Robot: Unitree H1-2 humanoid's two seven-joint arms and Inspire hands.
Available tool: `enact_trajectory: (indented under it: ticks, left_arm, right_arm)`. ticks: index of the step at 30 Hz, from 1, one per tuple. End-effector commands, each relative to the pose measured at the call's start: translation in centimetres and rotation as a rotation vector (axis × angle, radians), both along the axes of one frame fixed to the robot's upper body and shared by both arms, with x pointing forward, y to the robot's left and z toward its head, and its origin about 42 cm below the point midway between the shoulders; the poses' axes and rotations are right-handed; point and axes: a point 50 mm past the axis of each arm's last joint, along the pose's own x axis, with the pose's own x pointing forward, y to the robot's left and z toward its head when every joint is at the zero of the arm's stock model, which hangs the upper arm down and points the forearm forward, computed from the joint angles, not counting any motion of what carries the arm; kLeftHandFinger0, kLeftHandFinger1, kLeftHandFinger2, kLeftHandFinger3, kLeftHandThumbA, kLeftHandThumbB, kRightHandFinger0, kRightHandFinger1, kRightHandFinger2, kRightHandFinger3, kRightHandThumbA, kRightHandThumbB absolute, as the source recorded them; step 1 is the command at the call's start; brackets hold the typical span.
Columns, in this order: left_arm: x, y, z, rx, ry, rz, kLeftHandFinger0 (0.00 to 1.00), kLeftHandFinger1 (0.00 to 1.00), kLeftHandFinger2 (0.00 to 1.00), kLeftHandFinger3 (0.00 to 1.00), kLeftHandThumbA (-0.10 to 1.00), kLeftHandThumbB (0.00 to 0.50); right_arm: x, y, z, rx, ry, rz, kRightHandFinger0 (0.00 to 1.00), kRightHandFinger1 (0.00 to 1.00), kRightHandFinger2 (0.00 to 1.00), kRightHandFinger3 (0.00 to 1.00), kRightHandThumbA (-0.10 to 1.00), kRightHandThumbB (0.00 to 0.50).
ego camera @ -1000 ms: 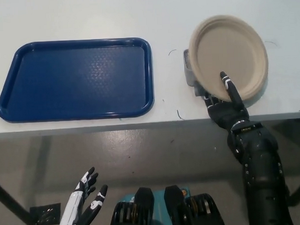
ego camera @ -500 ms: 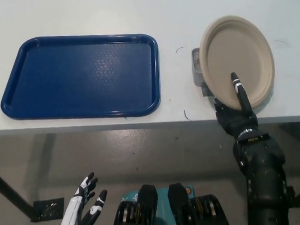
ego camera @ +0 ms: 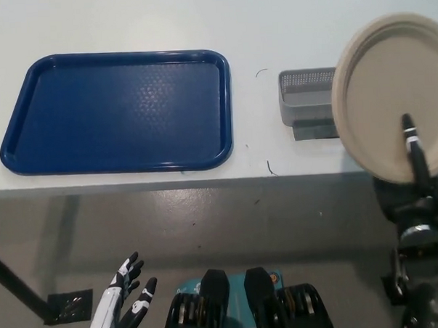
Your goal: Use the right hand to pick up a plate from a leveled surface and place it into a tray on the left side
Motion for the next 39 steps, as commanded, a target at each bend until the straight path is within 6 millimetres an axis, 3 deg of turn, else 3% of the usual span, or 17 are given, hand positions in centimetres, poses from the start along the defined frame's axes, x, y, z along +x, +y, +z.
enact_trajectory:
  ticks: [1, 3, 6, 10, 13, 18, 21, 25, 26, 30, 31, 32, 35, 36, 38, 39]
  left_arm:
    - [0.2, 0.6, 1.0, 0.002, -0.058, -0.011, 1.0, 1.0, 1.0, 1.0, 0.73, 0.15]
    - [0.0, 0.5, 0.8, 0.004, -0.055, -0.015, 1.0, 1.0, 1.0, 1.0, 0.73, 0.148]
    - [-0.1, 0.4, 0.8, -0.006, -0.052, -0.012, 1.0, 1.0, 1.0, 1.0, 0.73, 0.147]
    - [-0.4, 0.5, 0.7, -0.009, -0.048, -0.011, 1.0, 1.0, 1.0, 1.0, 0.71, 0.154]
    - [-0.2, 0.4, 0.8, 0.004, -0.047, -0.019, 1.0, 1.0, 1.0, 1.0, 0.72, 0.152]
    - [-0.4, 0.2, 0.6, 0.007, -0.039, -0.031, 1.0, 1.0, 1.0, 1.0, 0.72, 0.156]
    - [-0.3, 0.2, 0.9, 0.02, -0.034, -0.03, 1.0, 1.0, 1.0, 1.0, 0.74, 0.15]
    - [-0.4, -0.3, 0.8, 0.0, -0.042, -0.042, 1.0, 1.0, 1.0, 1.0, 0.7, 0.151]
    - [-0.3, -0.4, 0.8, 0.003, -0.039, -0.046, 1.0, 1.0, 1.0, 1.0, 0.71, 0.147]
    - [-0.2, -0.6, 1.0, 0.037, -0.043, -0.059, 1.0, 1.0, 1.0, 1.0, 0.75, 0.149]
    - [-0.2, -0.7, 1.0, 0.032, -0.038, -0.063, 1.0, 1.0, 1.0, 1.0, 0.75, 0.156]
    - [-0.2, -0.7, 1.0, 0.029, -0.037, -0.064, 1.0, 1.0, 1.0, 1.0, 0.75, 0.156]
    - [0.0, -1.1, 1.0, 0.016, -0.034, -0.068, 1.0, 1.0, 1.0, 1.0, 0.75, 0.176]
    - [0.0, -1.2, 1.0, 0.01, -0.034, -0.069, 1.0, 1.0, 1.0, 1.0, 0.75, 0.183]
    - [0.0, -1.3, 0.9, 0.001, -0.031, -0.067, 1.0, 1.0, 1.0, 1.0, 0.74, 0.193]
    - [0.0, -1.4, 0.9, -0.012, -0.028, -0.065, 1.0, 1.0, 1.0, 1.0, 0.73, 0.209]
  right_arm:
    - [-4.3, 2.3, 4.2, -0.064, -0.142, 0.035, 0.0, 0.07, 0.44, 0.49, 0.71, 0.0]
    - [-4.5, 2.6, 4.8, -0.096, -0.154, 0.042, 0.0, 0.09, 0.48, 0.56, 0.67, 0.0]
    - [-3.8, 3.7, 6.0, -0.174, -0.182, 0.075, 0.0, 0.12, 0.48, 0.54, 0.55, 0.0]
    - [-2.4, 5.6, 7.3, -0.261, -0.2, 0.153, 0.0, 0.18, 0.57, 0.62, 0.43, 0.0]
    - [0.4, 8.8, 9.1, -0.271, -0.183, 0.249, 0.0, 0.27, 0.64, 0.81, 0.34, 0.0]
    - [3.9, 13.1, 10.4, -0.339, -0.147, 0.354, 0.0, 0.33, 0.69, 0.87, 0.27, 0.0]
    - [6.5, 16.1, 11.2, -0.348, -0.108, 0.423, 0.0, 0.38, 0.73, 0.96, 0.21, 0.0]
    - [9.9, 19.1, 11.6, -0.413, -0.053, 0.497, 0.0, 0.37, 0.7, 0.95, 0.22, 0.0]
    - [10.6, 19.5, 11.6, -0.429, -0.038, 0.513, 0.0, 0.33, 0.66, 0.89, 0.27, 0.0]
    - [13.4, 22.0, 12.1, -0.495, 0.035, 0.518, 0.0, 0.27, 0.72, 0.82, 0.23, 0.0]
    - [14.3, 22.8, 12.3, -0.52, 0.063, 0.519, 0.0, 0.26, 0.75, 0.92, 0.23, 0.0]
    - [14.7, 23.1, 12.4, -0.524, 0.072, 0.519, 0.0, 0.25, 0.75, 0.93, 0.23, 0.0]
    - [16.3, 24.7, 12.9, -0.559, 0.112, 0.519, 0.0, 0.2, 0.71, 0.87, 0.1, 0.0]
    - [16.5, 25.2, 13.0, -0.584, 0.112, 0.516, 0.0, 0.22, 0.74, 1.0, 0.03, 0.0]
    - [16.7, 26.0, 13.0, -0.601, 0.116, 0.519, 0.0, 0.2, 0.75, 1.0, -0.06, 0.0]
    - [16.8, 26.6, 13.0, -0.659, 0.133, 0.515, 0.0, 0.25, 0.76, 1.0, 0.0, 0.0]
